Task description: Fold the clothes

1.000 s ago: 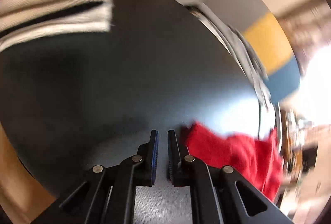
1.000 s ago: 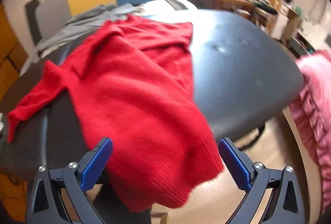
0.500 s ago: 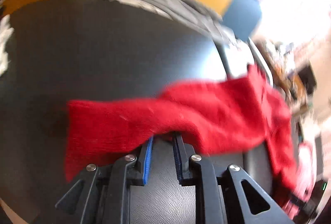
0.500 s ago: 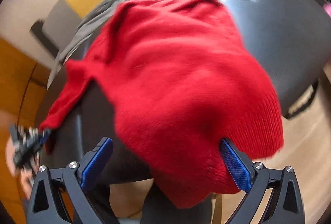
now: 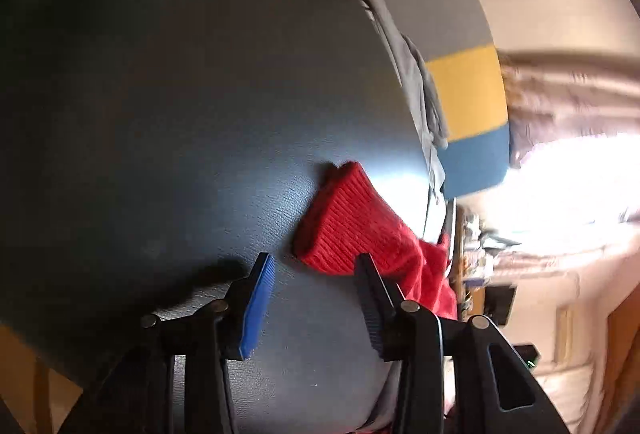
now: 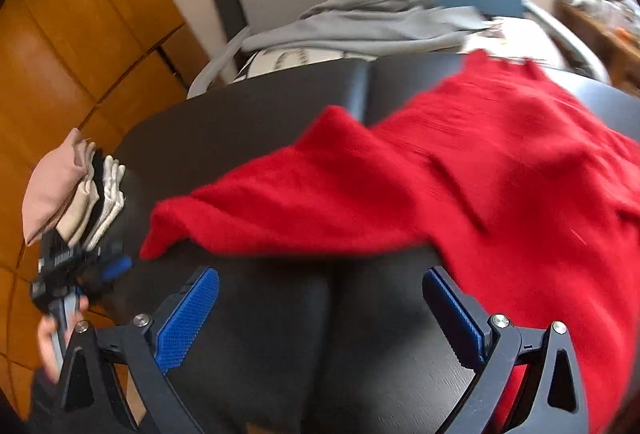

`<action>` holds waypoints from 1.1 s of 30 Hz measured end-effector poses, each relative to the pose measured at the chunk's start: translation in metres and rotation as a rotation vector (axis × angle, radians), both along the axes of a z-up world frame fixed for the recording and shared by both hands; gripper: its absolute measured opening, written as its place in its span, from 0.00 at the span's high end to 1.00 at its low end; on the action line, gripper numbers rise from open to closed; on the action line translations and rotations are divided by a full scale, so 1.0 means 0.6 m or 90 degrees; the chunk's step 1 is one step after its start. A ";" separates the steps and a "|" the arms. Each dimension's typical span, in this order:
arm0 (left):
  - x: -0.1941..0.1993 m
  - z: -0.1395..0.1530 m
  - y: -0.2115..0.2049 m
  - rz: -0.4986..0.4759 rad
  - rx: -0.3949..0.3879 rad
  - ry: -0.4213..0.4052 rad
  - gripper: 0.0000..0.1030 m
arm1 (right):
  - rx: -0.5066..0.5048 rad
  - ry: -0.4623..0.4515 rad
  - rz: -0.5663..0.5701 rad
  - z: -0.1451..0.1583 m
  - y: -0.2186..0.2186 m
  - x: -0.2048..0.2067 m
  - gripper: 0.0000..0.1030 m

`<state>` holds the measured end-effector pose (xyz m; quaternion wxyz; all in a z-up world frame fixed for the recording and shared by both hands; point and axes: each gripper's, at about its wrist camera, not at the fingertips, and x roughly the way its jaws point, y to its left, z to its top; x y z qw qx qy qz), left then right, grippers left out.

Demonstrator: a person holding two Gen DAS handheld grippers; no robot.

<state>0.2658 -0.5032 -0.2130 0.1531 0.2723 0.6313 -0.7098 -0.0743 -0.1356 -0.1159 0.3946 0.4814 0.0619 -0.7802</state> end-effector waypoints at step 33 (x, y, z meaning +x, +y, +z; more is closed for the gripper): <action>-0.124 0.196 0.046 -0.117 -0.498 -0.092 0.99 | 0.034 0.002 -0.013 -0.127 -0.014 -0.025 0.00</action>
